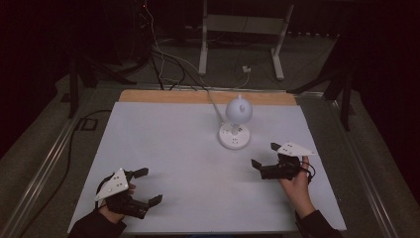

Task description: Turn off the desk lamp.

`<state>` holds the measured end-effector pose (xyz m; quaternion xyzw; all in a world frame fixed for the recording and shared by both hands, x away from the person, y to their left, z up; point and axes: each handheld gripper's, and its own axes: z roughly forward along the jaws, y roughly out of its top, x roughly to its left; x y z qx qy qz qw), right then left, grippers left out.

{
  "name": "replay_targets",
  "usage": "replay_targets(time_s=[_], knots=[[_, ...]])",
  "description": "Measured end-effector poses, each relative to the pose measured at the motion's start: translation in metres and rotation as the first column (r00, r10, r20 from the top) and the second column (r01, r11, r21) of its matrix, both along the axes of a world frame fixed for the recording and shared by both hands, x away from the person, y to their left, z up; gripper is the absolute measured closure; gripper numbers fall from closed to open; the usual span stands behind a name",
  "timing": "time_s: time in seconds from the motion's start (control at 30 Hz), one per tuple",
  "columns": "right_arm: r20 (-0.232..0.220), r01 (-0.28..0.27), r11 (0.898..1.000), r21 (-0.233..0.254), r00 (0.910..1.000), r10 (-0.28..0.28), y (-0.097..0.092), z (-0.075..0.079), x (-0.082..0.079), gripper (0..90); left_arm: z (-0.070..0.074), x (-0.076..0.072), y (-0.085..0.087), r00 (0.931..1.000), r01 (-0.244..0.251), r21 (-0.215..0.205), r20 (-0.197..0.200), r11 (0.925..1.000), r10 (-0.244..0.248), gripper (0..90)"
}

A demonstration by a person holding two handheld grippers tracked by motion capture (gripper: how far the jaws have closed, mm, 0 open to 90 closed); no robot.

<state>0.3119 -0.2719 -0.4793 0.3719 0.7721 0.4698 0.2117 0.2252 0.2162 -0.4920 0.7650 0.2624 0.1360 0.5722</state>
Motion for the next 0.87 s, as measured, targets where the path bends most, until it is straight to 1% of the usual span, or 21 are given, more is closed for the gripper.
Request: replay_targets(time_s=[0.1,0.17,0.23,0.3,0.4,0.43,0.6,0.77,0.87], knots=[[-0.016,0.004,1.000,-0.012,0.9999,-0.004,-0.005,-0.003,-0.012,0.0,0.000,-0.001,0.000,1.0000,0.003,0.004,0.006,1.0000,-0.003,0.5],[-0.024,0.005,1.000,-0.009,0.9997,-0.005,-0.009,-0.005,-0.021,0.0,0.000,-0.001,0.001,1.0000,0.001,-0.003,0.005,1.0000,-0.001,0.5],[-0.050,0.003,1.000,-0.004,0.9987,-0.003,-0.013,-0.008,-0.028,0.0,0.000,0.000,0.001,1.0000,0.000,-0.002,0.002,1.0000,0.000,0.5],[-0.064,0.001,1.000,0.006,0.9979,-0.001,-0.017,-0.010,-0.034,0.0,0.000,0.000,0.000,1.0000,0.002,0.001,0.005,1.0000,-0.002,0.5],[-0.089,-0.010,1.000,0.000,0.9960,0.010,-0.022,-0.014,-0.042,0.0,0.000,-0.001,-0.001,1.0000,0.004,0.004,0.006,1.0000,-0.004,0.5],[-0.090,-0.011,1.000,-0.003,0.9958,0.011,-0.024,-0.015,-0.044,0.0,0.001,-0.002,-0.001,1.0000,0.004,0.004,0.006,1.0000,-0.004,0.5],[-0.098,-0.010,1.000,0.005,0.9951,0.011,-0.031,-0.017,-0.050,0.0,0.000,0.000,0.000,1.0000,0.000,0.002,0.004,1.0000,0.000,0.5],[-0.098,0.001,1.000,0.008,0.9951,-0.001,-0.035,-0.018,-0.047,0.0,0.000,0.000,-0.002,1.0000,0.005,0.011,0.003,0.9999,-0.005,0.5],[-0.094,-0.008,1.000,0.006,0.9955,0.009,-0.033,-0.018,-0.047,0.0,0.000,0.000,-0.001,1.0000,0.002,0.010,0.004,0.9999,-0.002,0.5]])
